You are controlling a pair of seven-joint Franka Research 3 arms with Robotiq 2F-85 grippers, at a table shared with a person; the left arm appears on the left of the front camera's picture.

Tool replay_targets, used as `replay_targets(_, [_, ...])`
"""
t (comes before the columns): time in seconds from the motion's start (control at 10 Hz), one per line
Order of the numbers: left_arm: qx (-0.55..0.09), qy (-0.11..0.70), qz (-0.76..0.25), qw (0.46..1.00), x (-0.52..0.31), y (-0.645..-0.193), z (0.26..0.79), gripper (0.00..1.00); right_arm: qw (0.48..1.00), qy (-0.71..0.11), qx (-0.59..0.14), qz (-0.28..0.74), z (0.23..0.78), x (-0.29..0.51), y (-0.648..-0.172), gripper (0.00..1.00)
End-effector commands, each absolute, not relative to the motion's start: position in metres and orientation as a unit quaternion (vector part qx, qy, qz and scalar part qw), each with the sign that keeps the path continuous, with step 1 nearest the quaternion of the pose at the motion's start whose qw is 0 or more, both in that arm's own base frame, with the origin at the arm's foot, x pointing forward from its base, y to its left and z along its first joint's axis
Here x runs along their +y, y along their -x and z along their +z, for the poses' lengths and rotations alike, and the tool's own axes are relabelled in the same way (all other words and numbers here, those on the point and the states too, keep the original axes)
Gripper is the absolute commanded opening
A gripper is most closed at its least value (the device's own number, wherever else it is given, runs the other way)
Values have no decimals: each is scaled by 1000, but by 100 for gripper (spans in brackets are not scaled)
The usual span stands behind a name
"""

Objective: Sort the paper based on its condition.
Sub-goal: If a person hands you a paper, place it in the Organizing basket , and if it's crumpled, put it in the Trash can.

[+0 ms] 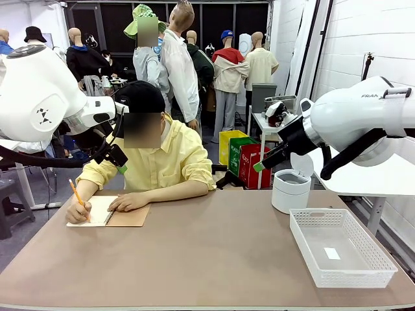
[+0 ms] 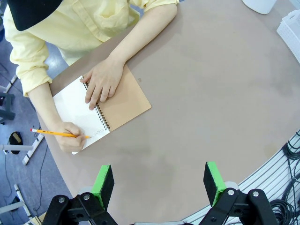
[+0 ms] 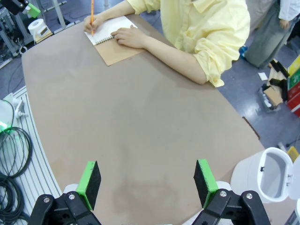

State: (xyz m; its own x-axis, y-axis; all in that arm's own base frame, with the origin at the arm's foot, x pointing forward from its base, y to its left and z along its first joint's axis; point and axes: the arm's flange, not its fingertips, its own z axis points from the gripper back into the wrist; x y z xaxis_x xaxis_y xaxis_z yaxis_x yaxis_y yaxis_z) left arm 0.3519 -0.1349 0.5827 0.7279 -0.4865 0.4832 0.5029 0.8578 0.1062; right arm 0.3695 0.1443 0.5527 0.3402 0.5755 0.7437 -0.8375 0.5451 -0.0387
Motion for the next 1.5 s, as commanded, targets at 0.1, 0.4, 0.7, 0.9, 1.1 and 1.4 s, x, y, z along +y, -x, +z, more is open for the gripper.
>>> replay_targets(0.1, [-258, 17, -267, 928, -135, -352, 583, 100, 798, -189, -366, 441, 551, 145, -371, 100])
replay_targets(0.4, [-258, 17, -267, 928, -135, -352, 583, 100, 798, -189, -366, 441, 551, 145, -371, 100])
replay_targets(0.7, [-258, 17, -267, 928, -135, -352, 583, 100, 798, -189, -366, 441, 551, 145, -371, 100])
replay_targets(0.9, [-258, 17, -267, 928, -135, -352, 583, 100, 798, -189, -366, 441, 551, 145, -371, 100])
replay_targets(1.1, [-258, 17, -267, 928, -135, -352, 583, 100, 798, -189, -366, 441, 551, 145, -371, 100])
replay_targets(1.4, [-258, 17, -267, 928, -135, -352, 583, 100, 798, -189, -366, 441, 551, 145, -371, 100])
